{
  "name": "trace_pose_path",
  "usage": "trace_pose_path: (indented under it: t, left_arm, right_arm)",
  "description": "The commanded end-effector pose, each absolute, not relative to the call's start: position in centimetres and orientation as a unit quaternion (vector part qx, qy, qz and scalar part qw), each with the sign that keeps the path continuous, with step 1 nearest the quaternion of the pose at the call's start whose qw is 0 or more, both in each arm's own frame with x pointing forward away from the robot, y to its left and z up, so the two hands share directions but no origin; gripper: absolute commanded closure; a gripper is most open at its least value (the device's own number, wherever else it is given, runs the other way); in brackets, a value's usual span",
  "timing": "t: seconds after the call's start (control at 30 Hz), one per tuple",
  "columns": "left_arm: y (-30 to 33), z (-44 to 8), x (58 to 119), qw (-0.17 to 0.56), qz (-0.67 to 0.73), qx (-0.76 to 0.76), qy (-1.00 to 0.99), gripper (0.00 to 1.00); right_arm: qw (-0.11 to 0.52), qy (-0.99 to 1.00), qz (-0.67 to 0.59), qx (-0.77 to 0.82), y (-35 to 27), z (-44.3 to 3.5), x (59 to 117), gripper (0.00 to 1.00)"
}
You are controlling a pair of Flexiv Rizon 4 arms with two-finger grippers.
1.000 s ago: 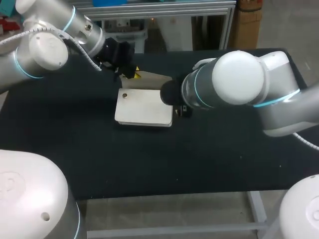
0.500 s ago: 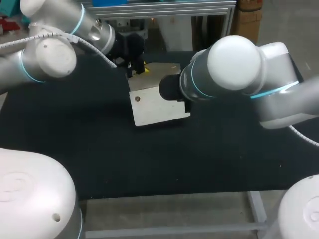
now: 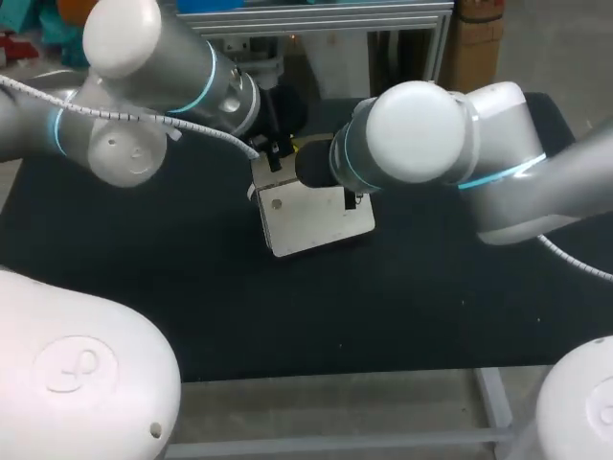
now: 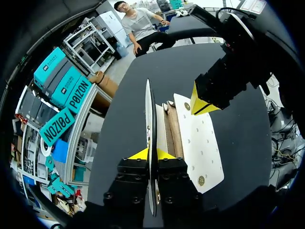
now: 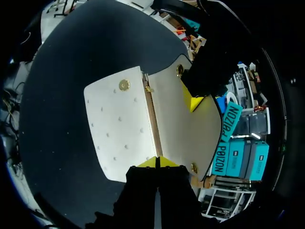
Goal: Pick up the bag, open it, inspect its contents, close it, and place it on the opposite side
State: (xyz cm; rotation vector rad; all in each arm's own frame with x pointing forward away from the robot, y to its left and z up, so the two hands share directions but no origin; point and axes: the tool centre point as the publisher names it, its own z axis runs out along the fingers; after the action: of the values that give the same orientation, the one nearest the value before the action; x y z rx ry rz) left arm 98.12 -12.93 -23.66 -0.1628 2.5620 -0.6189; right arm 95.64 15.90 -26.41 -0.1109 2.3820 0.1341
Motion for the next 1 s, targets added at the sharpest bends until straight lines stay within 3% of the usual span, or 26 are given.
trace_pose_path:
  t: [0.03, 1.0]
  left_arm:
    - [-12.5, -23.5, 98.0, 0.246, -0.23, -0.057, 0.94, 1.0]
    - [-11.9, -23.1, 98.3, 0.203, -0.266, 0.015, 0.942, 1.0]
  right_arm:
    - [0.37, 0.926, 0.059, -0.041, 15.4, -26.9, 96.5, 1.0]
    - [0.377, 0.914, 0.122, -0.085, 16.0, -26.2, 97.2, 1.0]
